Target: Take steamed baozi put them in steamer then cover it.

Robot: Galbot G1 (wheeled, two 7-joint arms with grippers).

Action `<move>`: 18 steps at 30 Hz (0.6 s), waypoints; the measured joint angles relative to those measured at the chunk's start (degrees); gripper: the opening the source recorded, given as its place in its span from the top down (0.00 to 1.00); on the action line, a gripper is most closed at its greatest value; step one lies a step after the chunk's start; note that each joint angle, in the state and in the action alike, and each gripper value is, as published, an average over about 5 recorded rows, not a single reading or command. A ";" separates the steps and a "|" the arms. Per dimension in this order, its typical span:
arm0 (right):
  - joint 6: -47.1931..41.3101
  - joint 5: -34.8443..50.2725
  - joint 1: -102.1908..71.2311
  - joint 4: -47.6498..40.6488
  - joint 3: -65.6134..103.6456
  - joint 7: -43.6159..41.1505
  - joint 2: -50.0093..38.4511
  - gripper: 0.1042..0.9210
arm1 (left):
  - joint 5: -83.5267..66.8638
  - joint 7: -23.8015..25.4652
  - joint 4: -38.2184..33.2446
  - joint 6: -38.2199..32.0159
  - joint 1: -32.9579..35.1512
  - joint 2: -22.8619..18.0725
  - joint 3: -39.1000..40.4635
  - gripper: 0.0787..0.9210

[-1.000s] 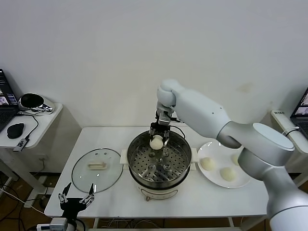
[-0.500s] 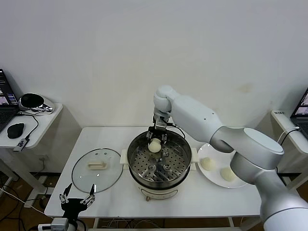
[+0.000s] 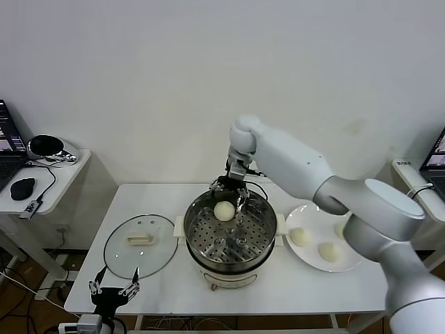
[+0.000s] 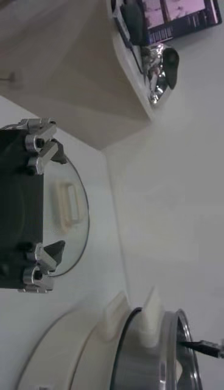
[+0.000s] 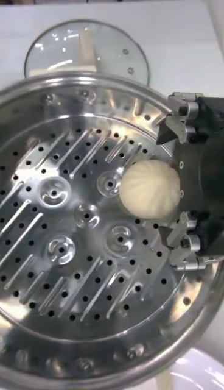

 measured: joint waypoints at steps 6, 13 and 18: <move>-13.17 4.10 3.76 9.41 -1.57 0.40 -9.75 0.12 | -0.28 0.28 -0.18 0.35 -0.12 0.33 0.21 0.12; -30.18 7.51 4.91 16.78 -2.58 0.90 -21.28 0.12 | -0.48 0.55 -0.95 0.89 -0.28 0.46 0.80 0.12; -40.25 9.02 3.81 19.43 -2.82 1.61 -28.10 0.12 | -0.44 0.62 -1.25 0.92 0.03 0.41 1.21 0.12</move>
